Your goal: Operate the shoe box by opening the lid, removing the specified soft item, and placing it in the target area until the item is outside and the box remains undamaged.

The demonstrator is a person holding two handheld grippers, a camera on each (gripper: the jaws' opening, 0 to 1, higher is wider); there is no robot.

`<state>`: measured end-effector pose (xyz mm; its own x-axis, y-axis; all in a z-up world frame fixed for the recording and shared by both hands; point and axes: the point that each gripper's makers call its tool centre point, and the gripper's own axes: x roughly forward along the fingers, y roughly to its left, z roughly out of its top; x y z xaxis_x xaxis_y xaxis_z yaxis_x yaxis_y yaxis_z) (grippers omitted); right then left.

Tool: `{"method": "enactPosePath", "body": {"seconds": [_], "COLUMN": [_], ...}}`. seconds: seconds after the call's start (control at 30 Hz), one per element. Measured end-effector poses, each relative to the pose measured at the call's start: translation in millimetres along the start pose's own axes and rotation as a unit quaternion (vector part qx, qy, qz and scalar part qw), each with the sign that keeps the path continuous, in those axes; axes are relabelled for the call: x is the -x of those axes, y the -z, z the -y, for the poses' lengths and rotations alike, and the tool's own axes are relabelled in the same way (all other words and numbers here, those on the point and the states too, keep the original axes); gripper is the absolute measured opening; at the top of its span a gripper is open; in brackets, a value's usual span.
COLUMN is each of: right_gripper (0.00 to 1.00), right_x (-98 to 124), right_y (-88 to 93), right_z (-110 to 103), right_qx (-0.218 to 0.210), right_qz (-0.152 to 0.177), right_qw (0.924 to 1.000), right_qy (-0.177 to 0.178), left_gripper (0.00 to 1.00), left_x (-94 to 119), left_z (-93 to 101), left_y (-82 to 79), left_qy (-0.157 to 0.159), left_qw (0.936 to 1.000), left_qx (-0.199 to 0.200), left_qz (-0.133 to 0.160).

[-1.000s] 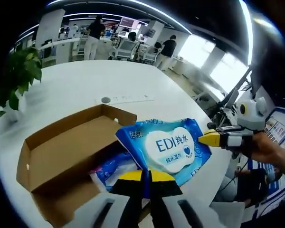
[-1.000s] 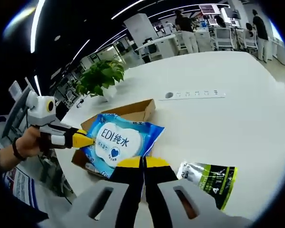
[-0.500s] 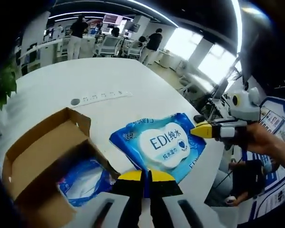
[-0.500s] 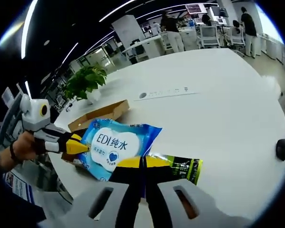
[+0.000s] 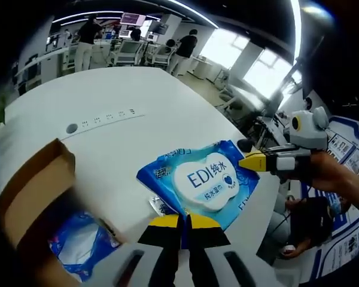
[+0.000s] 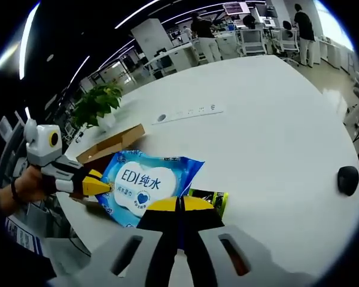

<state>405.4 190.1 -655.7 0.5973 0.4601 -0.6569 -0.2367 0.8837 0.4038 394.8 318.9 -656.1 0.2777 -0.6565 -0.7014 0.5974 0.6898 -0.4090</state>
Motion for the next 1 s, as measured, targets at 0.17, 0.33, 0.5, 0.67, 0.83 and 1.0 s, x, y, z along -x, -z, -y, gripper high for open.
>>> {"method": "enactPosePath", "body": {"seconds": [0.17, 0.33, 0.5, 0.67, 0.83, 1.0], "right_gripper": [0.00, 0.00, 0.00, 0.00, 0.00, 0.00], "right_x": [-7.3, -17.0, -24.9, -33.7, -41.1, -47.1], "right_y": [11.9, 27.3, 40.0, 48.7, 55.4, 62.3], "right_z": [13.1, 25.4, 33.3, 41.6, 48.9, 52.7], "right_qx": [0.000, -0.008, -0.012, -0.013, -0.016, -0.017], "right_qz": [-0.011, -0.026, -0.035, -0.043, -0.048, -0.051], "right_qw": [0.9999, 0.9996, 0.9993, 0.9989, 0.9986, 0.9985], "right_qy": [0.006, 0.009, 0.008, 0.011, 0.013, 0.015], "left_gripper": [0.02, 0.02, 0.02, 0.02, 0.02, 0.02], "left_x": [-18.0, -33.5, -43.6, -53.5, -63.5, -70.2], "left_z": [0.0, -2.7, -6.5, -10.0, -13.7, -19.0], "left_y": [10.0, 22.7, 30.9, 34.2, 40.3, 47.7], "left_qy": [-0.002, -0.005, -0.010, -0.018, -0.030, -0.041], "left_qw": [0.9999, 0.9996, 0.9990, 0.9982, 0.9968, 0.9955], "left_qx": [0.002, 0.003, 0.000, -0.010, -0.017, -0.013], "left_qz": [-0.013, -0.029, -0.043, -0.056, -0.072, -0.084]}}
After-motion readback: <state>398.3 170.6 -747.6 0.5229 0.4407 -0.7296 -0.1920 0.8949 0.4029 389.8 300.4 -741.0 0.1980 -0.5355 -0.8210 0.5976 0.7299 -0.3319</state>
